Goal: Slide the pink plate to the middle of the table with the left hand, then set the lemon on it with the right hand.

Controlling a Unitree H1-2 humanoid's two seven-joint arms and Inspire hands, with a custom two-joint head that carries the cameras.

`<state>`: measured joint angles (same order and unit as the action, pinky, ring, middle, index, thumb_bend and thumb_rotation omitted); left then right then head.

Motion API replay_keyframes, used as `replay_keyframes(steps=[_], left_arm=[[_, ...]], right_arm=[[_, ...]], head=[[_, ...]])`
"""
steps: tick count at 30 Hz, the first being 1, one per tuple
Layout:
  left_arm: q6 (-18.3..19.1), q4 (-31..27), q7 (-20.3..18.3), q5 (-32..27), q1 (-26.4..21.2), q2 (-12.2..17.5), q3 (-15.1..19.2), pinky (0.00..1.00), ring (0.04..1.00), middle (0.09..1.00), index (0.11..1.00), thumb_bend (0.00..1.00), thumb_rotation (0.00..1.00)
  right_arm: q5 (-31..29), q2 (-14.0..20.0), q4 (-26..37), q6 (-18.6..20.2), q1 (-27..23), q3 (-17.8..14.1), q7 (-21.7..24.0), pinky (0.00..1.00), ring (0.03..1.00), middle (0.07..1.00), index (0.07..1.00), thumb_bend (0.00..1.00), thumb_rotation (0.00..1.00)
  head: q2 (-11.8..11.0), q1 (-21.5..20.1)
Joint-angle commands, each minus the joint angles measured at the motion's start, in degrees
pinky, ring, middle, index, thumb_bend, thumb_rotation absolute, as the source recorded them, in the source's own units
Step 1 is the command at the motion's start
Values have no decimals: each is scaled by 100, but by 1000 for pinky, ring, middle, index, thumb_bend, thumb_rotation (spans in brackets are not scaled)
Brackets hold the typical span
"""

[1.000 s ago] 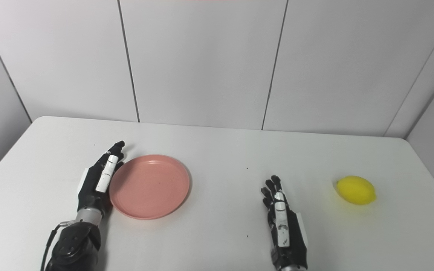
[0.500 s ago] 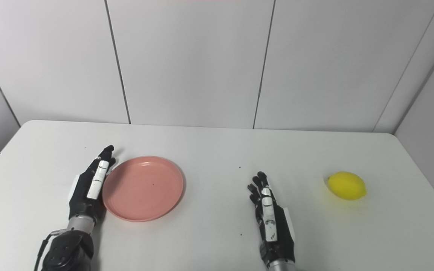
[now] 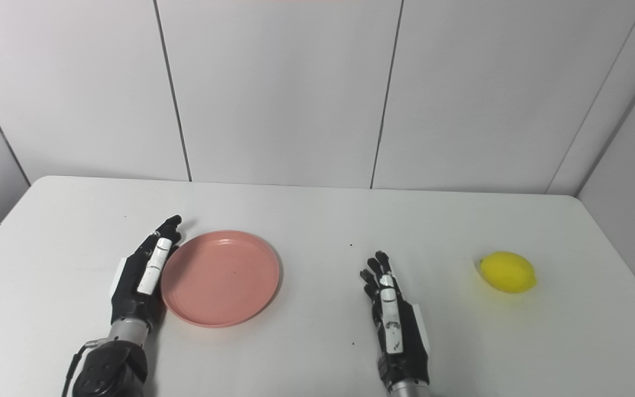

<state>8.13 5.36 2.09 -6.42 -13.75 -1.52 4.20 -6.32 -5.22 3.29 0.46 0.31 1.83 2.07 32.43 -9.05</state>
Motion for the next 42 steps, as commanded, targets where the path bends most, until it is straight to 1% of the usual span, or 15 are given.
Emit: replay_keyframes(steps=[1, 8, 12, 15, 17, 21, 24, 28, 30, 31, 36, 37, 38, 42], left_arm=[[156, -76, -34, 37, 5, -156, -163, 898, 917, 922, 754, 777, 677], [115, -87, 18, 17, -83, -239, -167, 894, 938, 943, 812, 755, 670], [125, -84, 3, -30, -129, -276, -140, 884, 942, 951, 810, 733, 683], [70, -22, -26, -49, -170, -297, -148, 897, 950, 962, 812, 751, 701], [106, -37, -30, -72, -187, -329, -164, 928, 960, 970, 812, 756, 695], [192, -113, -38, -128, -206, -407, -176, 947, 960, 971, 788, 777, 699], [254, -123, -24, -175, -229, -459, -167, 938, 955, 968, 766, 800, 706], [321, -134, -12, -161, -241, -469, -188, 944, 959, 970, 770, 789, 693], [331, -137, -13, -97, -241, -450, -224, 923, 949, 965, 773, 794, 713], [330, -139, -14, -82, -242, -451, -236, 926, 944, 964, 777, 803, 739], [357, -199, 47, 3, -263, -488, -296, 925, 929, 949, 770, 819, 763], [363, -220, 53, 25, -272, -493, -315, 894, 917, 943, 772, 814, 764], [368, -234, 51, 23, -280, -497, -325, 887, 913, 940, 772, 808, 760], [360, -239, 40, 14, -306, -499, -369, 908, 917, 937, 772, 787, 757]], right_arm=[[-60, -54, -164, -24, 137, 19, 26, 970, 923, 949, 959, 757, 999], [-55, -70, -173, -19, 124, 17, 14, 968, 922, 948, 958, 766, 995], [-59, -83, -174, -20, 123, 18, 16, 967, 919, 947, 953, 770, 992], [-40, -81, -173, -31, 123, 27, 16, 973, 924, 948, 958, 757, 997], [-44, -87, -157, -19, 128, 27, 14, 974, 924, 946, 958, 755, 995], [-58, -101, -158, -41, 131, 18, 14, 969, 920, 946, 956, 759, 985], [-41, -102, -150, -18, 134, 18, 3, 971, 921, 946, 957, 761, 988], [-47, -117, -130, 15, 139, 17, -4, 969, 920, 948, 957, 760, 988], [-37, -116, -137, -7, 138, 23, 0, 969, 922, 951, 961, 756, 991], [-32, -118, -146, -16, 135, 21, -2, 970, 924, 951, 961, 754, 993], [-27, -109, -164, -14, 129, 13, 0, 973, 929, 950, 958, 756, 994], [-25, -107, -161, -9, 131, 14, 2, 971, 927, 950, 959, 757, 993], [-24, -108, -157, -7, 133, 14, -1, 970, 925, 950, 959, 756, 992], [-34, -113, -187, -10, 121, 4, -3, 971, 925, 948, 954, 756, 989]], head=[[4, 5], [-3, 10], [10, -22], [14, -28], [21, -27], [18, -21], [18, -21], [27, -29], [28, -40], [28, -40], [30, -23], [30, -23], [30, -23], [29, -30]])
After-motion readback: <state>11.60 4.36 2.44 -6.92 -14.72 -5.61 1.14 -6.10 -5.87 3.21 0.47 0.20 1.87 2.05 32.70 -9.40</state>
